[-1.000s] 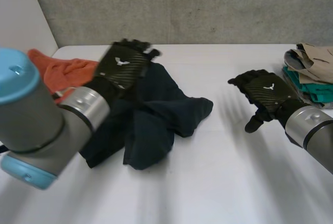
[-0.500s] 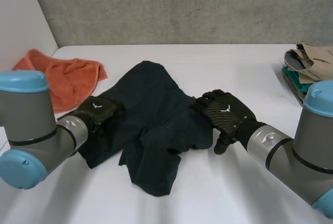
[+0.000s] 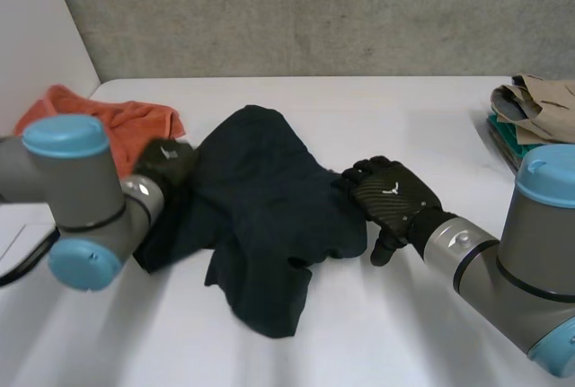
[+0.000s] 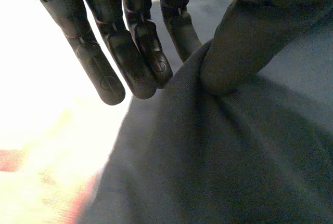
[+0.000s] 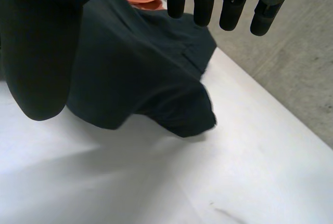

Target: Fold the laundry.

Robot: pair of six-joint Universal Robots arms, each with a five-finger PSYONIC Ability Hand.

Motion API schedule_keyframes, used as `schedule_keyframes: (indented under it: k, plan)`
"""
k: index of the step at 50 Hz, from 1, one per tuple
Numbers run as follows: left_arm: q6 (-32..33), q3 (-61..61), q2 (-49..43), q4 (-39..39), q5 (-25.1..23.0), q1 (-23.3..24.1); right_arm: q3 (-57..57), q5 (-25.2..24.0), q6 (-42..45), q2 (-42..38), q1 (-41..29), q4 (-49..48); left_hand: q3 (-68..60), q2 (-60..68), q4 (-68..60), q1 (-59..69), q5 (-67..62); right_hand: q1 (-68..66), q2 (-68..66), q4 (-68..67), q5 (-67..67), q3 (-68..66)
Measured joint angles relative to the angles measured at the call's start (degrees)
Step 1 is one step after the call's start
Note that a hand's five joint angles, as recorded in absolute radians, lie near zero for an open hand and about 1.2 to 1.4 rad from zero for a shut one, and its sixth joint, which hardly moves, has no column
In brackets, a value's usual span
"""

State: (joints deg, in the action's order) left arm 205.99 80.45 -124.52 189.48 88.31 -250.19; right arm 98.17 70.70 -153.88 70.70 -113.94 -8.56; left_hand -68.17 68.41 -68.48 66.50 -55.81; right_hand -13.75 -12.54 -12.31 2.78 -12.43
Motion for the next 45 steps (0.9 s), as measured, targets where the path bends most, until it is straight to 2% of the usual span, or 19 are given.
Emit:
schedule_keyframes:
  k: [6,11,12,17,22,27,29,30,31,36,41,45]
  plan:
    - [3.1,-5.9,4.9,8.8,7.4,0.7,-1.3,1.7,-0.3,1.3,0.0,0.0,0.0,0.1,0.0,0.0,0.0,0.0,0.0,0.0,0.0,0.0]
    - [3.8,-8.9,7.9,14.3,7.9,3.1,-2.6,3.4,-0.9,1.9,0.1,0.0,0.0,0.1,0.0,0.0,0.0,0.0,0.0,0.0,0.0,0.0]
    - [3.7,-10.3,9.8,17.6,6.7,6.3,-3.5,5.0,-1.6,2.3,0.3,0.1,-0.1,0.1,0.0,0.0,0.0,0.0,0.0,0.0,0.0,0.0]
    - [1.7,-11.3,11.9,21.8,2.9,14.9,-5.2,8.0,-3.1,3.7,2.8,0.2,-0.2,0.2,0.0,0.0,0.0,0.0,0.0,0.0,0.0,0.0]
    - [-2.5,-10.8,11.0,22.7,-1.5,23.9,-6.4,10.0,-3.9,5.1,7.3,0.1,-0.2,0.2,0.0,0.0,0.0,0.0,0.0,0.0,0.0,0.0]
    - [-6.7,-9.3,6.4,22.0,-7.0,31.6,-8.2,12.3,-4.0,5.8,12.1,0.1,-0.2,0.2,-0.2,-0.1,0.0,0.0,0.0,0.0,0.0,0.0]
    - [-7.6,-8.8,4.6,21.6,-8.8,33.6,-9.1,13.2,-4.0,5.9,13.9,0.1,9.6,-9.7,9.7,-10.6,8.6,0.0,0.0,0.0,0.0,0.0]
    - [-8.0,-8.4,3.5,21.2,-9.7,34.7,-9.5,13.5,-3.9,5.9,14.8,0.1,21.9,-23.2,22.4,-23.9,20.3,0.0,0.0,0.0,0.0,0.0]
    - [-8.3,-8.1,2.7,20.9,-10.4,35.5,-10.1,13.9,-3.9,5.8,15.8,0.1,28.3,-29.6,29.0,-30.3,26.6,0.0,0.0,0.0,0.0,0.0]
    - [-8.6,-6.9,1.1,19.8,-11.9,37.5,-12.0,14.3,-3.5,5.5,19.1,0.2,41.8,-42.3,42.8,-40.8,40.5,0.0,0.0,0.0,0.0,0.0]
    - [-8.4,-6.4,3.2,19.2,-11.6,37.3,-13.2,13.5,-2.9,4.9,20.3,0.7,46.2,-46.7,46.9,-43.9,45.0,0.0,0.0,0.0,0.0,0.0]
    - [-8.3,-5.6,7.0,18.2,-10.9,35.0,-13.3,11.8,-1.9,4.6,20.2,1.6,46.3,-46.7,46.9,-43.9,45.0,0.0,0.0,0.0,0.0,0.0]
